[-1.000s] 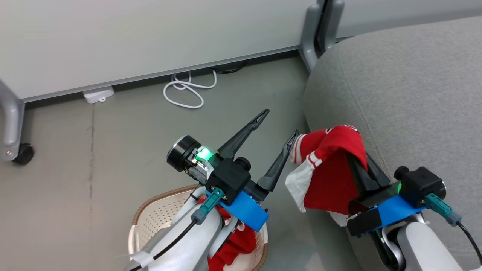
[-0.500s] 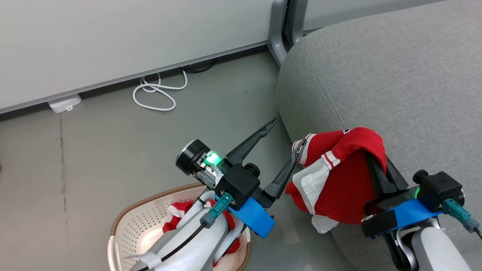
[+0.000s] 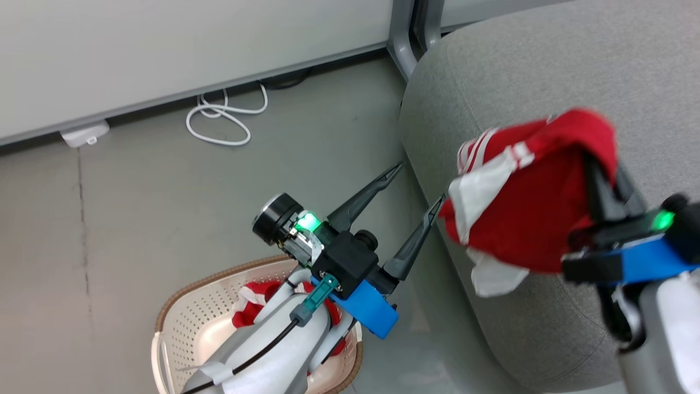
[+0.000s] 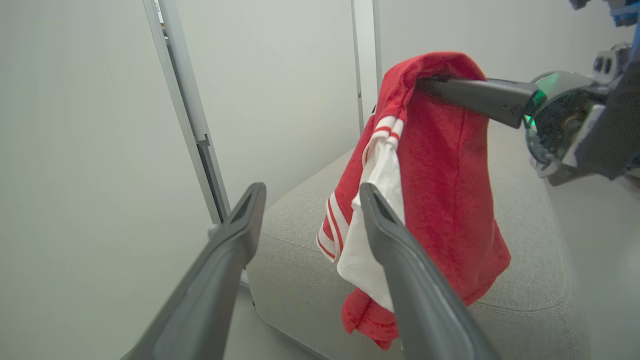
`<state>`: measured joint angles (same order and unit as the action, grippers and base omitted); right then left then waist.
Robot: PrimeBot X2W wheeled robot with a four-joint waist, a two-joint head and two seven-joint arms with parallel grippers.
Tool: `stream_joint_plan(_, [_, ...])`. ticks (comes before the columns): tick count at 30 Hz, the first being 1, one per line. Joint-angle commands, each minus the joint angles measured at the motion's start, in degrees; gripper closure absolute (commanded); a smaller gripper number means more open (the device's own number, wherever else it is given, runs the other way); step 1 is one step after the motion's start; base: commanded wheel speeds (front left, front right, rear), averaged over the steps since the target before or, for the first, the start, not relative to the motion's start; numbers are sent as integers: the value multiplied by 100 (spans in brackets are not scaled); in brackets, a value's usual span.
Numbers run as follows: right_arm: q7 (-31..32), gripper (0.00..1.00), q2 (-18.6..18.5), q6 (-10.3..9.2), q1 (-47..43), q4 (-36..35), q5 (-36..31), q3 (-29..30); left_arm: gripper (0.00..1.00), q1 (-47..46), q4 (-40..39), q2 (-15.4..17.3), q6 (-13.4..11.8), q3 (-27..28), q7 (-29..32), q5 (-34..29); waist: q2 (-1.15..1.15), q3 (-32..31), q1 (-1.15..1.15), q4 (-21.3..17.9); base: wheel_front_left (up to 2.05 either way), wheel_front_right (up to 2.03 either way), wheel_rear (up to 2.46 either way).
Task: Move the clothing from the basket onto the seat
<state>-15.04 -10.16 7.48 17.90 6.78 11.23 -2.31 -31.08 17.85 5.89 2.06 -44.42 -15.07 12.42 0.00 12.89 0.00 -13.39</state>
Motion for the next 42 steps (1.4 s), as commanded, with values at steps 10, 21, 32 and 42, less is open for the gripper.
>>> stream_joint_plan(10, [-21, 100, -705, 2, 1765, -397, -180, 1085, 0, -642, -87, 70, 21, -33, 83, -211, 0, 1112, 0, 219, 0, 0, 0])
stream_joint_plan(21, [-20, 100, -1902, 2, 3390, -37, -119, 2531, 0, -1195, -130, 119, 55, -132, 167, -417, 0, 2230, 0, 358, 0, 0, 0])
stream_joint_plan(32, [-15, 100, -2456, 2, 3840, 1446, 106, 2850, 0, -1487, -127, 168, 41, -188, 199, -499, 0, 2945, 0, 308, 0, 0, 0])
stream_joint_plan(42, [-14, 100, -2046, 2, 3683, 2932, -104, 2750, 0, -1618, -59, 130, 29, -251, 162, -471, 0, 3060, 0, 347, 0, 0, 0])
